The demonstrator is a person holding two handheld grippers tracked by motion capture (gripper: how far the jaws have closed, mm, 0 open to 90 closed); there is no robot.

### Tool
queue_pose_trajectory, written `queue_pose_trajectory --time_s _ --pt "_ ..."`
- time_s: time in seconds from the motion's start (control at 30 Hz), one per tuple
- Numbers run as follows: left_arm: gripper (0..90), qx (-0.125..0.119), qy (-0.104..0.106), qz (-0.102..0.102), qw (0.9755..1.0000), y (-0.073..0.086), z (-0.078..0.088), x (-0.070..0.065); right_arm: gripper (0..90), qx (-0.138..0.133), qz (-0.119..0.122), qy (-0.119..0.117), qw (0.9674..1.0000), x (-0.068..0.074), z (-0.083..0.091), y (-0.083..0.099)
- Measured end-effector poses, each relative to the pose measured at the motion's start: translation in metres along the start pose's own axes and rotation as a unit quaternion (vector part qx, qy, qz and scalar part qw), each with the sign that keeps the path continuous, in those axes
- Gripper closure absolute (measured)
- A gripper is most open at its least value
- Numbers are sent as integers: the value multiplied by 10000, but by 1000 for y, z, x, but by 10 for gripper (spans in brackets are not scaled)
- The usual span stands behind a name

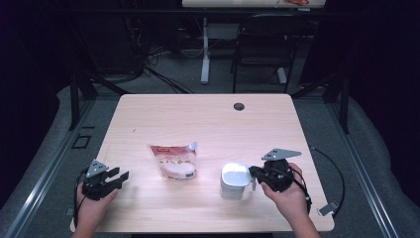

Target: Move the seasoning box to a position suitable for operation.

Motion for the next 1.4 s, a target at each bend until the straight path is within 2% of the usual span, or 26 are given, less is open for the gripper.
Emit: queue_pose_trajectory --time_s 1.0,1.37,1.4 --pt "544 6 -21 14 10000 0 0 0 875 0 -129 42 9999 -4 -1 8" --pt "544 12 -24 8 10000 0 0 0 870 -49 -372 -54 9993 -8 -4 16" --pt "544 11 -25 8 10000 0 0 0 870 -101 -449 -88 9989 -9 -5 17"
Point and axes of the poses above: each handheld gripper's, and its own axes: z roughly backward along the jaws, y roughly out of its underside, x roughly to its left, the point moved 5 cm from there along -z, roughly forward along the jaws, and after that the axes turned 1 degree about -x, right-handed, at the moved point
